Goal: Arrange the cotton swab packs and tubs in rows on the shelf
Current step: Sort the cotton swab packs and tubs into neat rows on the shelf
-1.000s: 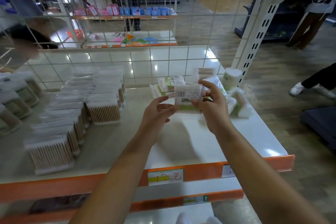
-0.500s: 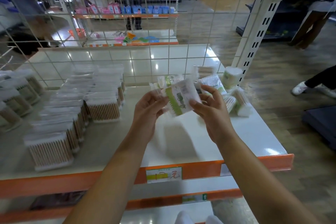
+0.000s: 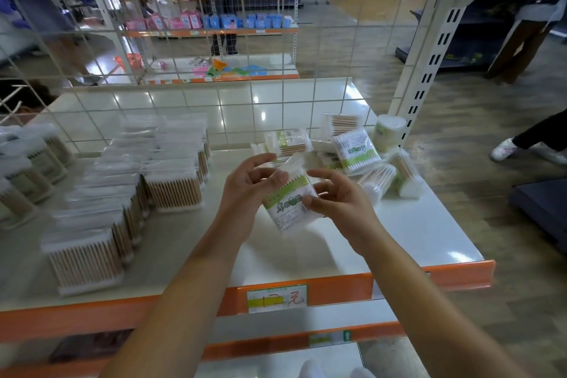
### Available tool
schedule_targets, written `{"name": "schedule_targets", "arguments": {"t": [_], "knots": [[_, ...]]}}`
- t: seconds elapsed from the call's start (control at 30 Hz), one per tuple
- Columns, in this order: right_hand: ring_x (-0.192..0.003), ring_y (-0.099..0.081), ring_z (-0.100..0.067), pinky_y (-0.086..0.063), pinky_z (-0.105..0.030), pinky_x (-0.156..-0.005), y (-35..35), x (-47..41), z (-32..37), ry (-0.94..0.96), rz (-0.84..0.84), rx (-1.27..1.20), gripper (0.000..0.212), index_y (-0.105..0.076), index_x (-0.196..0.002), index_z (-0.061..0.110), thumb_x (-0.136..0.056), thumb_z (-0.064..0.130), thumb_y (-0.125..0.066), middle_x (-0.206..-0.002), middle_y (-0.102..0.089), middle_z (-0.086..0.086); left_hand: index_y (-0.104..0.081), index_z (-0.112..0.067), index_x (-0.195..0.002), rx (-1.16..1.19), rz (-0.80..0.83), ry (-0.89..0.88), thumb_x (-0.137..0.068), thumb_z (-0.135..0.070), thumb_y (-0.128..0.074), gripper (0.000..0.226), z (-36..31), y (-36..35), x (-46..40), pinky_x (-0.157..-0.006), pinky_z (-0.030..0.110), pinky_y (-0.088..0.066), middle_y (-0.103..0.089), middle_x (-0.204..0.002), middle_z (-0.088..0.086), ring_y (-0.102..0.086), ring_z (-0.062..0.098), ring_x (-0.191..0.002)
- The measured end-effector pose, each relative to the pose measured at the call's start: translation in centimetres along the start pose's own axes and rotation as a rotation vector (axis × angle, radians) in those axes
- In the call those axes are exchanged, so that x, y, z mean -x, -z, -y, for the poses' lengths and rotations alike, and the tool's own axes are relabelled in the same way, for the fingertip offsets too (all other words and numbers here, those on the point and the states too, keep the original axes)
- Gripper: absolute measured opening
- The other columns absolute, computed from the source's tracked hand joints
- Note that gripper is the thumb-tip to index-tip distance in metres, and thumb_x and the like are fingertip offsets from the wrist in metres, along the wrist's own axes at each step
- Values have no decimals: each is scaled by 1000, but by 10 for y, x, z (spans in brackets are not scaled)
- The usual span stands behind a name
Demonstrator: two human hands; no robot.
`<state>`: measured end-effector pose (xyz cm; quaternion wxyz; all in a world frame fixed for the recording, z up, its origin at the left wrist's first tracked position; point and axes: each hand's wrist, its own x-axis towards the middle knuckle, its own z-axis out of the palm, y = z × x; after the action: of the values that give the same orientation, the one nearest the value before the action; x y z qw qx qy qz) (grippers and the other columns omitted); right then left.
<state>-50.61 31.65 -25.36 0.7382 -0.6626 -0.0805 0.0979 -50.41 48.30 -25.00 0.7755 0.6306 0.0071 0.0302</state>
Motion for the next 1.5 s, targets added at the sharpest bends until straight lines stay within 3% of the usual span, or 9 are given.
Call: {"name": "schedule_targets", "arguments": {"t": [0.17,0.4,0.57,0.67,0.87,1.1,1.23,1.37,1.5], "knots": [[-67,-62,-12,-52,-26,-60,-3,-1,-5,51,-125,-129,41,-50,-116,9,-79,-3,-65,-84,-61,-13,-57,-6,-110,236,29,59,-66,-10,-65,45,4,1,7,-65,32,-57,-70,-95,11,-68,26,-87],[-75,-64,-17,-53,-27,-66,-7,-4,-7,120,-224,-166,36,-49,-112,10,-81,-3,-63,-87,-63,-14,-66,-7,-97,144,88,92,-68,-11,-65,30,11,-1,13,-74,32,-57,-73,-93,6,-68,23,-89],[-78,-54,-10,-44,-15,-64,-7,-7,-13,263,-399,360,26,-58,-99,14,-77,13,-73,-91,-60,0,-65,-5,-97,107,41,63,-71,-5,-66,26,12,-1,12,-75,32,-57,-72,-94,8,-68,25,-90],[-68,-51,-3,-39,-8,-60,-8,-9,-13,446,-426,593,14,-64,-86,11,-77,4,-72,-85,-59,-4,-64,-9,-95,61,16,39,-78,1,-64,20,14,-3,12,-72,29,-57,-73,-89,2,-68,20,-86],[-78,-53,-10,-39,-4,-67,-16,-9,-6,439,-368,703,22,-67,-104,4,-88,-3,-54,-90,-58,1,-60,-17,-91,-133,-17,-60,-77,-4,-70,21,14,-7,11,-67,30,-56,-68,-93,4,-65,24,-88],[-81,-56,5,-40,-4,-61,-31,1,19,271,-185,610,20,-53,-97,37,-81,38,-65,-89,-55,23,-52,-30,-87,-490,-30,-316,-78,-16,-72,26,11,-9,17,-59,19,-50,-62,-88,-10,-60,4,-81],[-75,-52,11,-36,-3,-62,-37,-2,21,330,-189,696,21,-61,-100,26,-81,22,-69,-79,-54,24,-57,-23,-89,-647,30,-461,-75,-17,-63,16,7,-1,23,-62,22,-50,-59,-89,-11,-57,8,-82],[-73,-53,0,-39,-6,-62,-47,-9,15,340,-210,672,27,-64,-105,14,-79,10,-70,-83,-56,19,-61,-15,-95,-853,63,-520,-78,-18,-60,17,0,23,25,-71,8,-41,-58,-94,-7,-51,2,-87],[-78,-53,8,-40,-4,-66,-67,-14,9,328,-210,618,34,-62,-111,12,-79,6,-69,-93,-56,16,-62,-10,-106,-1002,55,-548,-81,-18,-58,27,-18,58,26,-76,3,-35,-59,-99,-5,-47,0,-90]]}}
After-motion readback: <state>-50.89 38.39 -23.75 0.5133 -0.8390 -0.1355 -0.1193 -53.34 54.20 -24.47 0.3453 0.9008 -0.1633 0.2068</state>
